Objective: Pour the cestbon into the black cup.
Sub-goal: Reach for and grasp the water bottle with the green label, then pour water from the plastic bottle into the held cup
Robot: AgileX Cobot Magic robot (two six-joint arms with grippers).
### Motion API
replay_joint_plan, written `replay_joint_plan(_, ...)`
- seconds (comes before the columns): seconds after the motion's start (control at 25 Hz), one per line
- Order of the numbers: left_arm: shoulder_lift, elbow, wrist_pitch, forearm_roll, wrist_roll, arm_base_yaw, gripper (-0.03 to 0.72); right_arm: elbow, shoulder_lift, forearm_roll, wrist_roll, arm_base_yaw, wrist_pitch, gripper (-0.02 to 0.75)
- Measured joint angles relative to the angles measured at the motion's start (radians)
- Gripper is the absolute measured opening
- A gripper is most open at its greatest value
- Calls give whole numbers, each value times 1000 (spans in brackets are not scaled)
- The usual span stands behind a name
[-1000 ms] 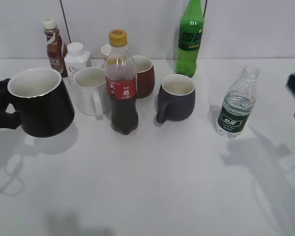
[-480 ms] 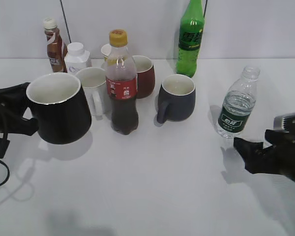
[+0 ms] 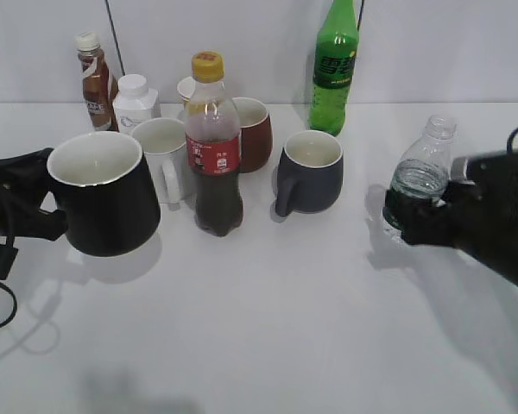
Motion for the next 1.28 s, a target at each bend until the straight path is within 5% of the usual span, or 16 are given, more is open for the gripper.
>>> replay_joint_plan(0.12,0,0,5,0,0,0,55,-75,40,-8,32,0,-4,645)
replay_joint_plan(0.24,0,0,27,0,0,0,55,-108,63,-11,36,1,-4,489)
replay_joint_plan(0.48,0,0,39,-8,1,-10,55,-54,17,-23,32,2,13,487)
replay_joint_plan(0.72,-40,0,151,-134,25,-136,55,72,-175,-22,-40,31,38,487)
replay_joint_plan(1.28,-149,-6,348,-419,170,-383,55,46,-494,258,-432,442,477,487)
